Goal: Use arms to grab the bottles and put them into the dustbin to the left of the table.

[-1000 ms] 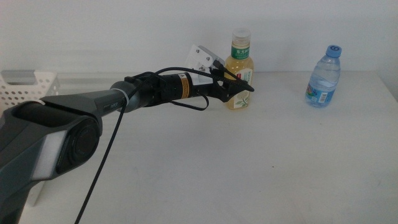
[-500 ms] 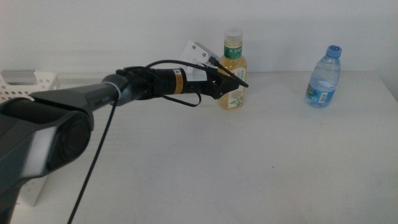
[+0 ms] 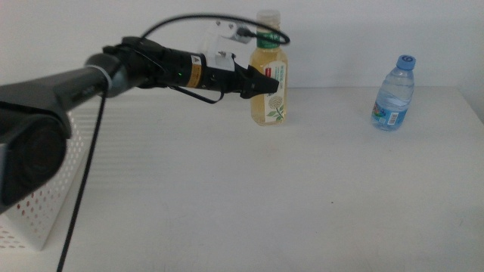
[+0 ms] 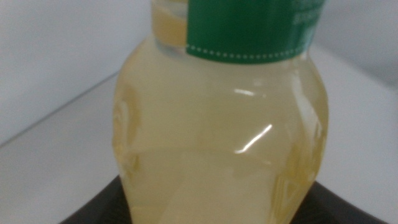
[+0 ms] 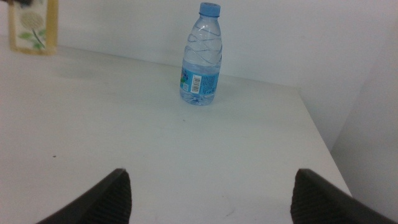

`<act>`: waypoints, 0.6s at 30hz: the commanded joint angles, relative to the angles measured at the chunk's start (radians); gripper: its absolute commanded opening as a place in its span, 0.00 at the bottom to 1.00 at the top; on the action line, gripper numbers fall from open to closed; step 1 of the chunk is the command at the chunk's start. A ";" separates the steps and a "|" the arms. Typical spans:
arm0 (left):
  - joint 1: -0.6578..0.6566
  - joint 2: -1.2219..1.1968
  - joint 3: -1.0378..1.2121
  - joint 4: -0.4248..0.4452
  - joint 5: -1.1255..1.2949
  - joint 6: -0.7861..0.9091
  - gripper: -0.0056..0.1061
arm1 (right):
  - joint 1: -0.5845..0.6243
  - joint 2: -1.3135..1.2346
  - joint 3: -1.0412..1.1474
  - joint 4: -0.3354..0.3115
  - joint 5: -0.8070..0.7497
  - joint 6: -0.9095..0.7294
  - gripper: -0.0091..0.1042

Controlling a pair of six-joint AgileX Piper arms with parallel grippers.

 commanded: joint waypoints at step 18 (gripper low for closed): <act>0.026 -0.757 0.637 0.042 0.257 -0.003 0.01 | -0.006 -0.027 -0.008 -0.007 -0.077 -0.012 0.67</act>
